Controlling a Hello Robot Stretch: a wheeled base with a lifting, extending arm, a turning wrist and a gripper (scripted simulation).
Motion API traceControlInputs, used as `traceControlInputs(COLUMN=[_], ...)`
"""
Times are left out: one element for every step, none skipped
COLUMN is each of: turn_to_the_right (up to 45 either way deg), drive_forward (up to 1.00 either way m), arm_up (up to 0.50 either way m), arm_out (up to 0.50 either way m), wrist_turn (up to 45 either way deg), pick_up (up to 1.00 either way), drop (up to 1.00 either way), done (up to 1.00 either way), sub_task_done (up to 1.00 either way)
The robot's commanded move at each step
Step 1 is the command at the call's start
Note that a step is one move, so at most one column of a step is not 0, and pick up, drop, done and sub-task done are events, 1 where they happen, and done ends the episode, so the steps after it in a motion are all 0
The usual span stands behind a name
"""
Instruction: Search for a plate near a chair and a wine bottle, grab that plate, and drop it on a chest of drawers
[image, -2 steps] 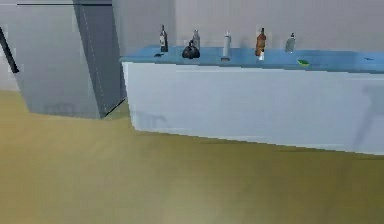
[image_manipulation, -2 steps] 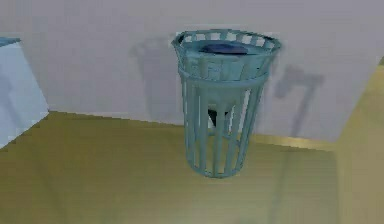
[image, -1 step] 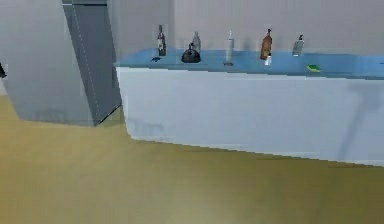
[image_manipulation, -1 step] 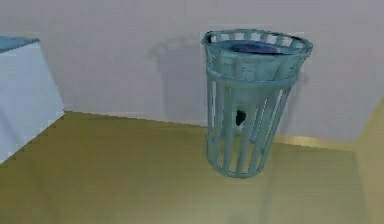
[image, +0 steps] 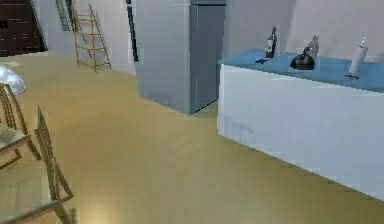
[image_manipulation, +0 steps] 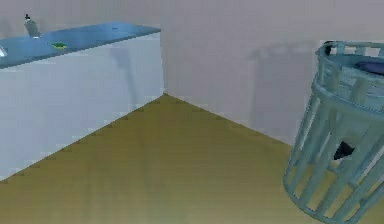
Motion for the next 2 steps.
traceControlInputs(turn_to_the_right=[0.0,-12.0], drive_forward=[0.20,0.00], arm_up=[0.00,0.00], arm_out=[0.00,0.00], wrist_turn=[0.0,0.0], pick_up=[0.00,0.00], drop=[0.00,0.00], done=[0.00,0.00], sub_task_done=[0.00,0.00])
